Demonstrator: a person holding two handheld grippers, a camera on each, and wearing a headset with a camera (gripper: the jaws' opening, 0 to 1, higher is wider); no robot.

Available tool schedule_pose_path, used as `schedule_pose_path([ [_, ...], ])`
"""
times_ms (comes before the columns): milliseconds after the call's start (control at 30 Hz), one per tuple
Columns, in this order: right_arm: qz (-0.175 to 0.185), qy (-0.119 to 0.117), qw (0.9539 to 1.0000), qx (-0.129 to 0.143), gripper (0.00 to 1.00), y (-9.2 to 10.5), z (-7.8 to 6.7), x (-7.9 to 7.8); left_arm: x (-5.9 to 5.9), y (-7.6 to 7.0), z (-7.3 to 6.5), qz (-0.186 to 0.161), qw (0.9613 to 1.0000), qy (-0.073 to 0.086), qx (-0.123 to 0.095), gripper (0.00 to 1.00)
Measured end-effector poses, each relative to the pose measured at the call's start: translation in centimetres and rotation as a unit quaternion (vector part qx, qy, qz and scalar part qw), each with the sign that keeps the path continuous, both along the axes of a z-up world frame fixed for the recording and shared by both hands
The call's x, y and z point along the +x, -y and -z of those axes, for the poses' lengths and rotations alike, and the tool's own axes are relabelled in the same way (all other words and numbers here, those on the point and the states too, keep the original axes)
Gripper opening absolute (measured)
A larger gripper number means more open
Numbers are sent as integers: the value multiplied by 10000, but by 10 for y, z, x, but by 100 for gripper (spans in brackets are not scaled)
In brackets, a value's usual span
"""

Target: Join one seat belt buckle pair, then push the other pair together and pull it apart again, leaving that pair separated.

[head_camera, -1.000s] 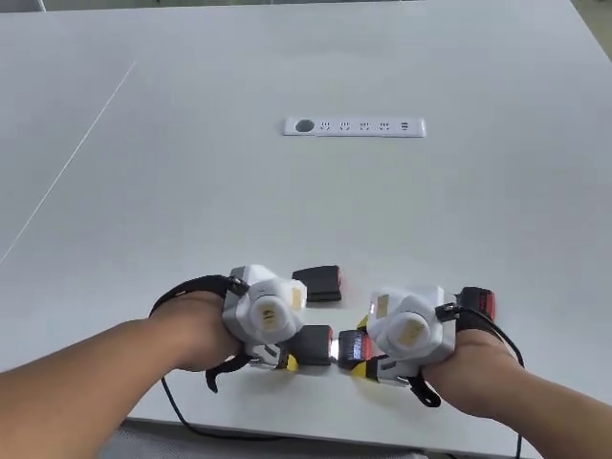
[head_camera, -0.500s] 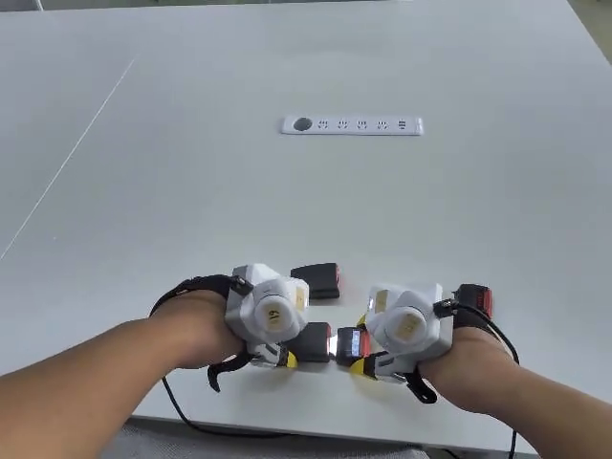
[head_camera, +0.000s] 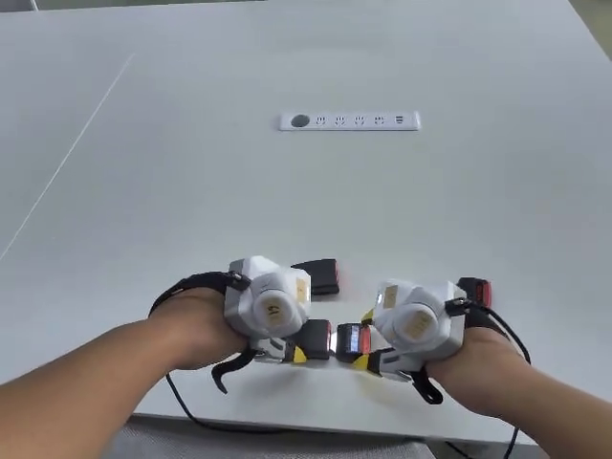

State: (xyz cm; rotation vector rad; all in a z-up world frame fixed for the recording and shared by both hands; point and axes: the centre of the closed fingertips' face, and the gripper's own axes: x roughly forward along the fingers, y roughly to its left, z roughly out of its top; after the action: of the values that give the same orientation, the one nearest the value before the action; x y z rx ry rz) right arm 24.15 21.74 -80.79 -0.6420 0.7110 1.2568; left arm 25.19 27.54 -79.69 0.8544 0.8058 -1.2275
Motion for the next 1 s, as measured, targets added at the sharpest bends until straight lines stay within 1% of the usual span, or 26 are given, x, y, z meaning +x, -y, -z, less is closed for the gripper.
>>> schedule_pose_path([
  [33,44,-14,10000,34,37,2,-2,0,2,1,-2,-53,10000,1,-52,43],
  [100,79,35,9999,71,37,4,-6,1,4,3,-5,-92,9999,3,-79,43],
  [167,95,39,9999,67,37,7,-7,2,5,4,-4,-88,9999,13,-71,45],
  [233,71,132,9999,46,37,10,-9,5,6,4,-3,-71,10000,13,-59,46],
  [300,58,164,9998,27,37,14,-10,7,7,5,-3,-55,10000,1,-44,47],
  [467,162,235,9996,34,37,28,-14,18,13,7,-5,-46,10000,-20,-45,47],
  [633,204,279,9994,-22,37,45,-14,27,26,8,-12,-95,9999,6,-80,46],
  [800,241,316,9992,-96,37,60,-12,34,40,7,-16,-206,9997,56,-136,46],
  [933,318,365,9987,-158,37,76,-13,43,51,5,-13,-274,9995,71,-123,46],
  [1000,403,338,9985,-176,37,85,-12,49,55,3,-11,-277,9996,53,-76,46],
])
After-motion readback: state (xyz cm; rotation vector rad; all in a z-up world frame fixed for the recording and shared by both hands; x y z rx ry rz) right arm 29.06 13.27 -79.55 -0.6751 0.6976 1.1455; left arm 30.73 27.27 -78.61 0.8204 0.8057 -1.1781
